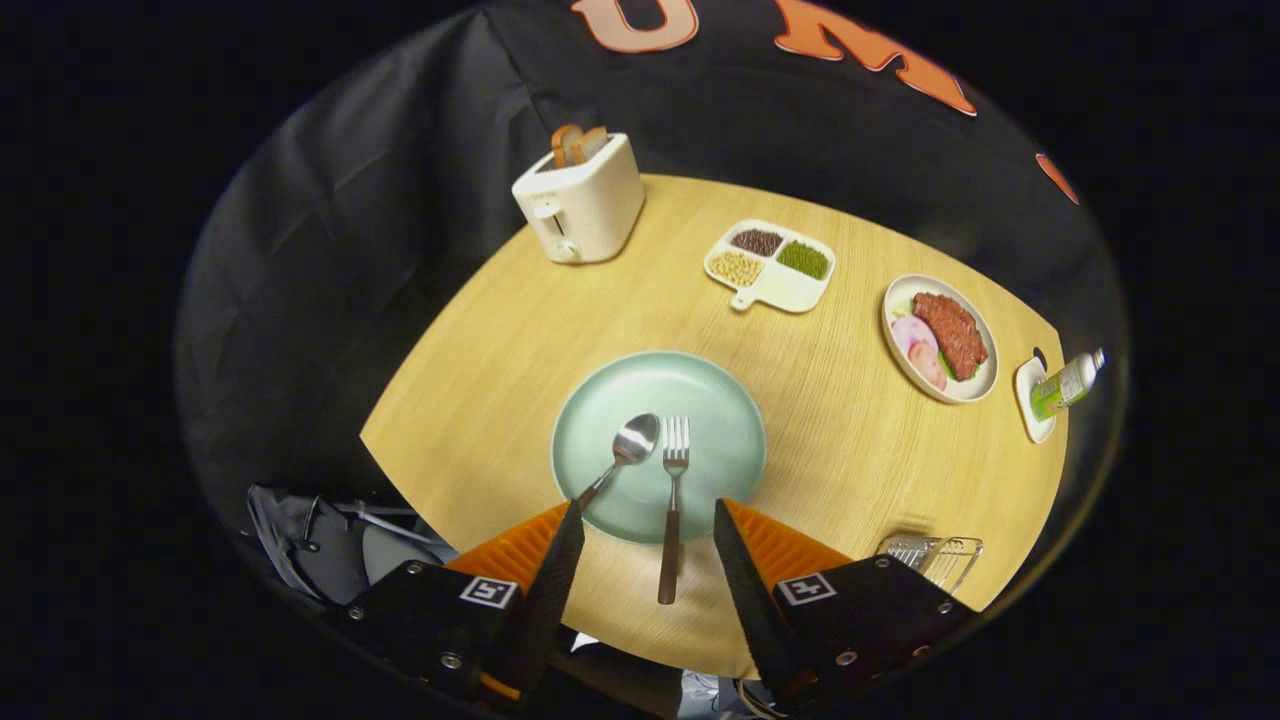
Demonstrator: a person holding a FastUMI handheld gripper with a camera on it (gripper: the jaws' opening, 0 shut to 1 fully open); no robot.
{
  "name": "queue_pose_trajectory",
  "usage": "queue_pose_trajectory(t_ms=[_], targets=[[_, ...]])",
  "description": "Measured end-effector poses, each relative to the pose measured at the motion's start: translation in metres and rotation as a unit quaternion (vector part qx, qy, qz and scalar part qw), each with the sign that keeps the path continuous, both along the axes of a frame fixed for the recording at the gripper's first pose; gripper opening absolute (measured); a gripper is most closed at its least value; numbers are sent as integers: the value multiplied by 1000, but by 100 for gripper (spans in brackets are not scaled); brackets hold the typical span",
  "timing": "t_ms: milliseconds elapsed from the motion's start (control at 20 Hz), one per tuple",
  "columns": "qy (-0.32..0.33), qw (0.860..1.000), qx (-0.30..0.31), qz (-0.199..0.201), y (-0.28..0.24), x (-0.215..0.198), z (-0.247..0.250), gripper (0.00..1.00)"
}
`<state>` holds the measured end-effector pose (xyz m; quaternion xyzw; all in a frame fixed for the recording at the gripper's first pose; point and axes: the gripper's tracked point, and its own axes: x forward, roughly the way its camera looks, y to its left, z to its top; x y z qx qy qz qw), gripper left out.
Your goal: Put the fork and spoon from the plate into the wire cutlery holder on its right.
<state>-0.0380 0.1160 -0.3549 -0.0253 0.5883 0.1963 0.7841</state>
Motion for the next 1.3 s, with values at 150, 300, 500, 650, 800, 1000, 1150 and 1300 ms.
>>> queue_pose_trajectory(t_ms=[150, 300, 500, 650, 800, 1000, 1150, 1300], targets=[[63, 998, -14, -8, 7, -9, -34, 71], [93, 995, -40, -18, 4, -9, -58, 62], [124, 990, -60, -6, 8, -11, -80, 50], [138, 987, -85, 0, 6, -12, -95, 39], [150, 984, -98, -6, 6, -17, -109, 32], [163, 981, -106, -12, 4, -25, -122, 21], [156, 982, -101, -10, 9, -20, -125, 16], [155, 984, -87, -22, 12, -17, -125, 10]])
